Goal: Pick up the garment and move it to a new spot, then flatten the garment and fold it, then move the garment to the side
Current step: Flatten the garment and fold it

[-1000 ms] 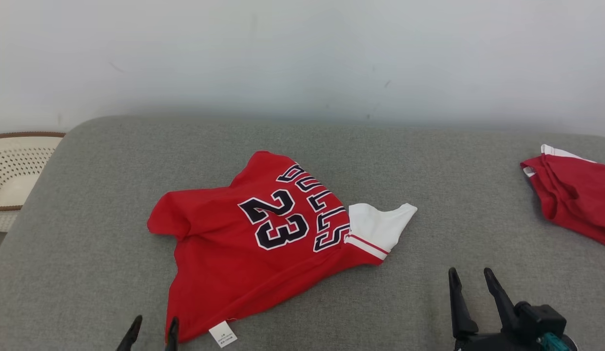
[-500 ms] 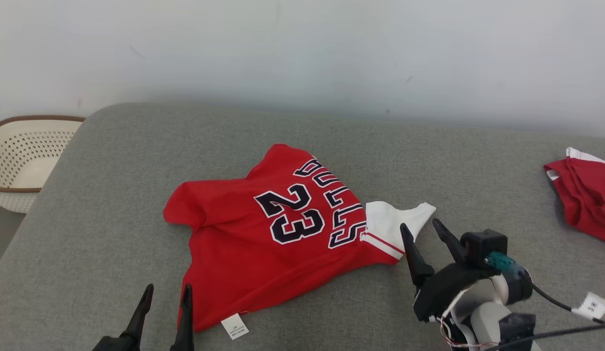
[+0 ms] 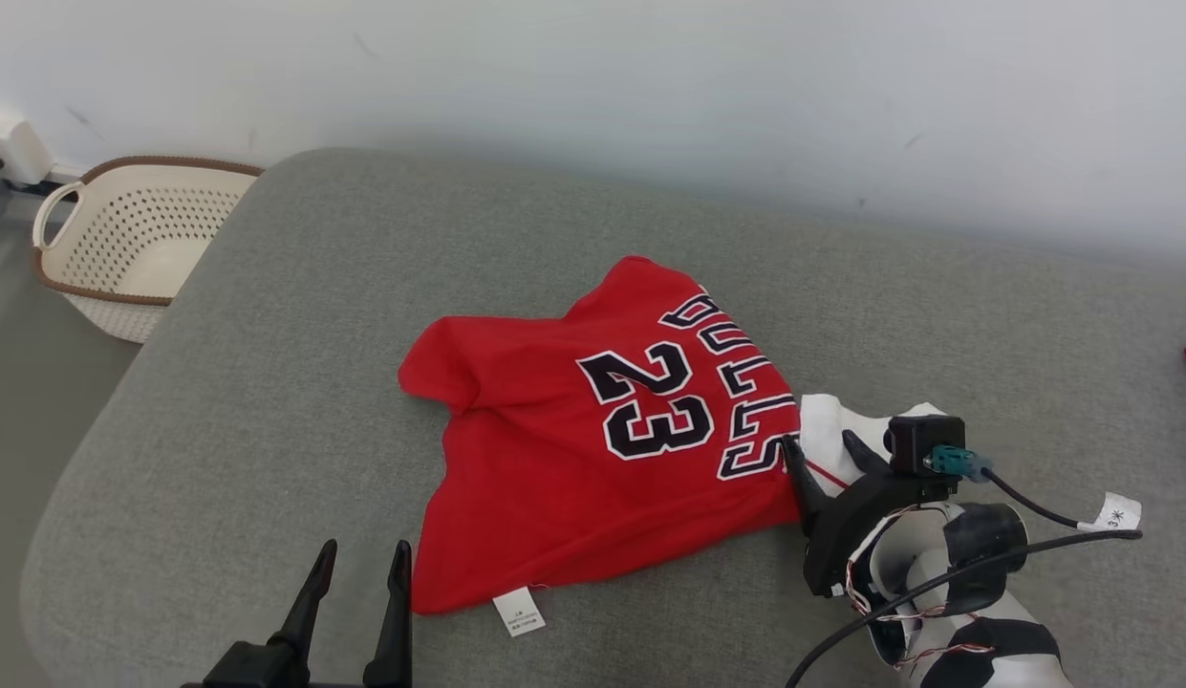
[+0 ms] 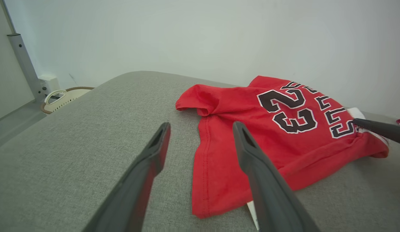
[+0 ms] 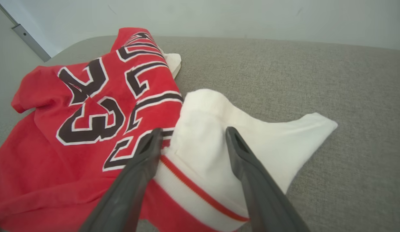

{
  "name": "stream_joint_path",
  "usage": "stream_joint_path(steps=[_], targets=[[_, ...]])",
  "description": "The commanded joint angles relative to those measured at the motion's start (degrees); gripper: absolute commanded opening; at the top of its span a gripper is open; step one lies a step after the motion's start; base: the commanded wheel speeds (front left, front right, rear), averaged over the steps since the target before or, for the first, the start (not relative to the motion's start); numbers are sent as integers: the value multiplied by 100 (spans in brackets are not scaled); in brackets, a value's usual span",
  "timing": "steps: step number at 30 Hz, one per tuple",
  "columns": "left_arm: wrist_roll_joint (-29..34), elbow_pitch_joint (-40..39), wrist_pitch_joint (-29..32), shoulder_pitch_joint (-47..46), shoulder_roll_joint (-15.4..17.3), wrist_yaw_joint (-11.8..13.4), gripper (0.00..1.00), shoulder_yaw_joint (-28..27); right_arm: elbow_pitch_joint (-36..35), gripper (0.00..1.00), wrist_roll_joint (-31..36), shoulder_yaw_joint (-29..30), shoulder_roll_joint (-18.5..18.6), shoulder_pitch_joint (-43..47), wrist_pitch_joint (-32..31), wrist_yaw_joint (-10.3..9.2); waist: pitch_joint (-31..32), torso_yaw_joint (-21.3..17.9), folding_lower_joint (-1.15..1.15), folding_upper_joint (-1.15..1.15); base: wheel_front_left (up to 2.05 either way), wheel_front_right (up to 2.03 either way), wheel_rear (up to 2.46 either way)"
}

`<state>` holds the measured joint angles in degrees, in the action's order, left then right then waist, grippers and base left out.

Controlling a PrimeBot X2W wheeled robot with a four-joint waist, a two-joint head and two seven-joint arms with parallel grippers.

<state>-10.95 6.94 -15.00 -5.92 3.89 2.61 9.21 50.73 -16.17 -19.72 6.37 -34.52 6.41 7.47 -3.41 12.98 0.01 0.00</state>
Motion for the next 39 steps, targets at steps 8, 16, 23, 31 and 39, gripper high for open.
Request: stream_joint_path(steps=[8, 16, 23, 31, 39], targets=[[115, 32, -26, 53, -65, -66, 100, -180, 817, 0, 51, 94, -23, -336, 593, 5, -116, 166, -1, 0, 0, 0, 0], [92, 89, -26, 117, -87, -101, 100, -247, 332, 0, -55, 138, -28, -36, 876, 5, -44, -77, -1, 0, 0, 0, 0], [57, 120, -26, 223, -94, -74, 100, -319, -1907, 0, -205, 356, -96, 1394, 871, 5, 56, -307, -1, 0, 0, 0, 0], [37, 164, -26, 317, -96, -84, 100, -394, -3594, 0, -227, 593, -202, 3247, 873, 5, 76, -511, -1, 0, 0, 0, 0], [-13, 223, -26, 260, -98, -75, 100, -388, -4224, 100, -312, 776, -210, 4142, 345, 5, 18, -693, -1, 0, 0, 0, 0]])
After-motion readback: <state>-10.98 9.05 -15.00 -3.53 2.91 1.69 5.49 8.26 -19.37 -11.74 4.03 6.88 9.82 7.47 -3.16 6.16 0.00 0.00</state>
